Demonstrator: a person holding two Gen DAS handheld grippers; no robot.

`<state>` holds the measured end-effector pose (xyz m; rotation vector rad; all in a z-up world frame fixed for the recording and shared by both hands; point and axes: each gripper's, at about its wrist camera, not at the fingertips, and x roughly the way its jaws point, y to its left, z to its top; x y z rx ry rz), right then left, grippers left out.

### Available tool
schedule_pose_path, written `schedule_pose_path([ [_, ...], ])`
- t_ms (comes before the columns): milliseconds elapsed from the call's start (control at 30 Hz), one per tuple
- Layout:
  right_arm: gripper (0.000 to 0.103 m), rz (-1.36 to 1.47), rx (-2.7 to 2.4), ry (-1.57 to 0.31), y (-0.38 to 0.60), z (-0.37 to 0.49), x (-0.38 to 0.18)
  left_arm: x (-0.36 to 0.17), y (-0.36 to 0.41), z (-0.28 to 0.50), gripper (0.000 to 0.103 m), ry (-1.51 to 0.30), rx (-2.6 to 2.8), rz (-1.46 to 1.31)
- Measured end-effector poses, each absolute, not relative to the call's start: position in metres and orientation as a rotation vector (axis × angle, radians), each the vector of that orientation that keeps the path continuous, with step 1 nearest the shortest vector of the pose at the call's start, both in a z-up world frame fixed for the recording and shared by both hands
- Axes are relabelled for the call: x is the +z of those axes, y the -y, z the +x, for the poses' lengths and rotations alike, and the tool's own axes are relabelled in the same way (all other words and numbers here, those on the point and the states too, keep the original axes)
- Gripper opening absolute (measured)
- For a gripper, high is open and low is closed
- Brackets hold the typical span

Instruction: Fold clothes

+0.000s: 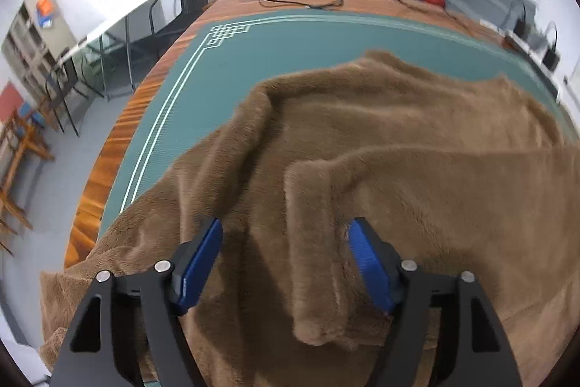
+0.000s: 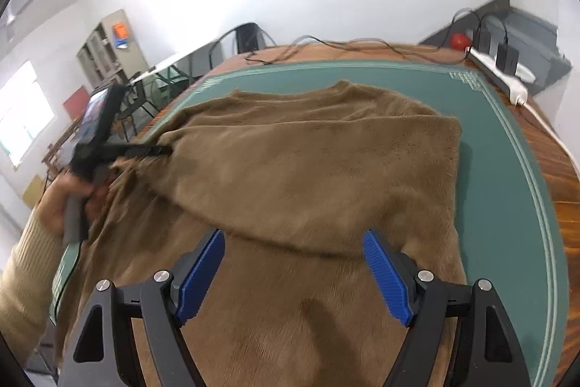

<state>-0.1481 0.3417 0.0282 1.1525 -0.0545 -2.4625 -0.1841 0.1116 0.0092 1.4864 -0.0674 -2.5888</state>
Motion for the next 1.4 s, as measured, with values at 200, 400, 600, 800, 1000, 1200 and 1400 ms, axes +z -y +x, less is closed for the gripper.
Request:
schedule_pose_path([
  [200, 0.083, 1.252, -2.488, -0.101, -0.332, -0.171, -0.014, 0.003, -0.109, -0.186, 0.080, 0.049, -2.585, 1.480],
  [400, 0.087, 1.274, -2.518, -0.333, -0.315, -0.153, -0.019, 0.017, -0.092, -0.161, 0.080, -0.167, -2.615, 1.503],
  [600, 0.087, 1.254, -2.453, -0.161, -0.318, -0.117, 0.003, 0.034, -0.077, -0.095, 0.080, -0.257, -2.681, 1.448],
  [800, 0.087, 1.250, -2.357, -0.157, -0.298, -0.075, 0.012, 0.065, -0.037, -0.036, 0.080, -0.160, -2.732, 1.254],
  [1000, 0.087, 1.251, -2.212, 0.021, -0.288, -0.051, 0.029, 0.063, 0.023, -0.006, 0.082, -0.310, -2.666, 1.204],
  [1200, 0.087, 1.223, -1.928, 0.379, -0.260, -0.052, 0.054, 0.034, 0.054, 0.018, 0.082, -0.597, -2.649, 1.213],
  [1400, 0.087, 1.186, -1.742, 0.537, -0.192, -0.072, 0.074, 0.008, 0.047, 0.039, 0.082, -0.692, -2.699, 1.218],
])
